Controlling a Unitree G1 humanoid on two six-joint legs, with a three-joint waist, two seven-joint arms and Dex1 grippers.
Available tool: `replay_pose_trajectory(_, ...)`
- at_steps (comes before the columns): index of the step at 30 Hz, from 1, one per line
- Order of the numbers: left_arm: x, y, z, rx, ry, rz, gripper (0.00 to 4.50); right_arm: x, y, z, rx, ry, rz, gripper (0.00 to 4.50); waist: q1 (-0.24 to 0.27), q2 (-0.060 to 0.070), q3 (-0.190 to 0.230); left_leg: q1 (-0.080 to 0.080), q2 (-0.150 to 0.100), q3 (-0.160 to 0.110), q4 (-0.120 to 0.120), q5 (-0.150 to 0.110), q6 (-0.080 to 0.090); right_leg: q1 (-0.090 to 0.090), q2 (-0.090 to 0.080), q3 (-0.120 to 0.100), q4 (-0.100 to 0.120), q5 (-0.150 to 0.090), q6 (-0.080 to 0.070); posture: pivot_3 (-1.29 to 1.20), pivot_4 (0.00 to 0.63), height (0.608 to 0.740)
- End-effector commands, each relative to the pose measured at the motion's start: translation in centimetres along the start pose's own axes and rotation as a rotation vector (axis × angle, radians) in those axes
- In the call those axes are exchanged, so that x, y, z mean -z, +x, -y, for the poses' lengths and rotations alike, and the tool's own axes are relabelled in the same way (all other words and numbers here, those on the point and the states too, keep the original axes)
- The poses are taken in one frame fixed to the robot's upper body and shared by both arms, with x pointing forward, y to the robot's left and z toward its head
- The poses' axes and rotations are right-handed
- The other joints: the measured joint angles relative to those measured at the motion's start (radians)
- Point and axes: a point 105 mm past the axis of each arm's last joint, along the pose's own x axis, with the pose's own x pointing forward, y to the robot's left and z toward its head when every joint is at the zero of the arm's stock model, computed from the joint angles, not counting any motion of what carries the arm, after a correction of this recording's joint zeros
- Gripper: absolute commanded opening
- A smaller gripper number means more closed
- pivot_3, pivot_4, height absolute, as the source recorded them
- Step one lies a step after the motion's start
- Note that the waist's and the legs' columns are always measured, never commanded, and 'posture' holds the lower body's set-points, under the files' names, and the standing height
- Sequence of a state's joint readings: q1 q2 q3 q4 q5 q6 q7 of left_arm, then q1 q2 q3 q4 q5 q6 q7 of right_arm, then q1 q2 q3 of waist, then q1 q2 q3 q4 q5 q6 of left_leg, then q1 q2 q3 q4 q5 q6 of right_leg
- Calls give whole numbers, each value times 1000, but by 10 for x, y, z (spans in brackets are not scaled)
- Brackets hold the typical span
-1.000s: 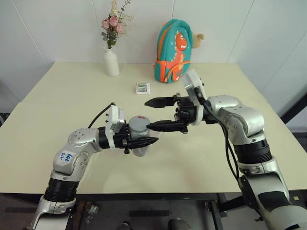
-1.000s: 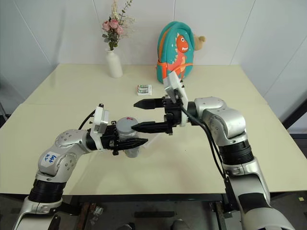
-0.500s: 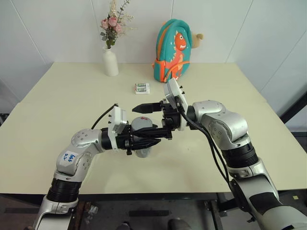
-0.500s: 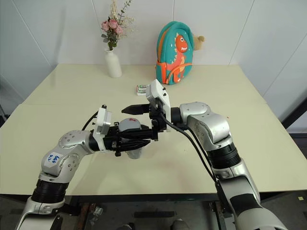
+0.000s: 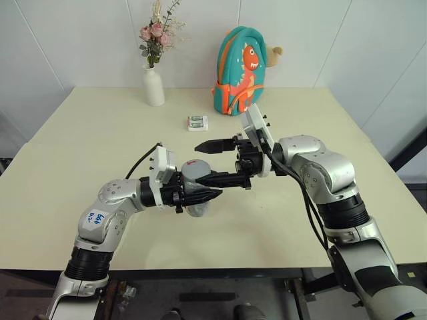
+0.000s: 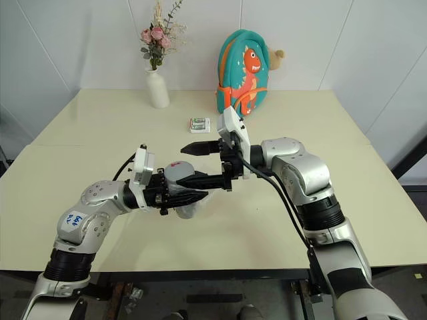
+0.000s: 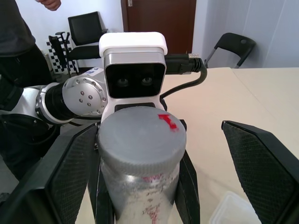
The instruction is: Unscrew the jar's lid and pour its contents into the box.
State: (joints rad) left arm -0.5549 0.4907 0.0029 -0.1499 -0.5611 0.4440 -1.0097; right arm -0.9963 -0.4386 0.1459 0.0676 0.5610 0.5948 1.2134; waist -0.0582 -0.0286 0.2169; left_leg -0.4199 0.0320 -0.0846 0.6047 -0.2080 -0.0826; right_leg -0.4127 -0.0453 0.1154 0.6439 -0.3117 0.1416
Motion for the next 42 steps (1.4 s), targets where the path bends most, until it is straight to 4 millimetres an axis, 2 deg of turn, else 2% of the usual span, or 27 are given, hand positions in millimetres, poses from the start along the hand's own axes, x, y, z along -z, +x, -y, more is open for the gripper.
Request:
replay_pose_trajectory(1,-11,3,8,49,53,25,2259,-10,-12,4,38,-37,18,4452,0,0,0,0,0,0,0,0,0,0,0,0,0,0,0,0,150,740)
replay_pose_trajectory(8,-12,2,8,47,56,21,2259,-9,-17,3,31,-15,25,4452,-1,0,0,0,0,0,0,0,0,0,0,0,0,0,0,0,150,740)
replay_pose_trajectory(14,-12,1,8,44,55,17,2259,-19,-21,-3,-7,28,85,4452,1,0,0,0,0,0,0,0,0,0,0,0,0,0,0,0,150,740)
replay_pose_trajectory(20,-12,1,8,43,53,19,2259,-27,-10,-8,-43,23,106,4452,-1,0,0,0,0,0,0,0,0,0,0,0,0,0,0,0,150,740)
replay_pose_trajectory(24,-12,2,7,39,54,26,2259,-19,13,-12,-43,12,64,4452,-2,0,0,0,0,0,0,0,0,0,0,0,0,0,0,0,150,740)
replay_pose_trajectory(29,-12,2,8,38,52,30,2259,-16,24,-15,-50,12,59,4452,1,0,0,0,0,0,0,0,0,0,0,0,0,0,0,0,150,740)
replay_pose_trajectory(35,-13,3,7,37,54,31,2259,-13,26,-13,-43,-8,33,4452,2,0,0,0,0,0,0,0,0,0,0,0,0,0,0,0,150,740)
replay_pose_trajectory(42,-13,2,6,34,55,33,2259,1,22,-6,-16,-72,-69,4452,-1,0,0,0,0,0,0,0,0,0,0,0,0,0,0,0,150,740)
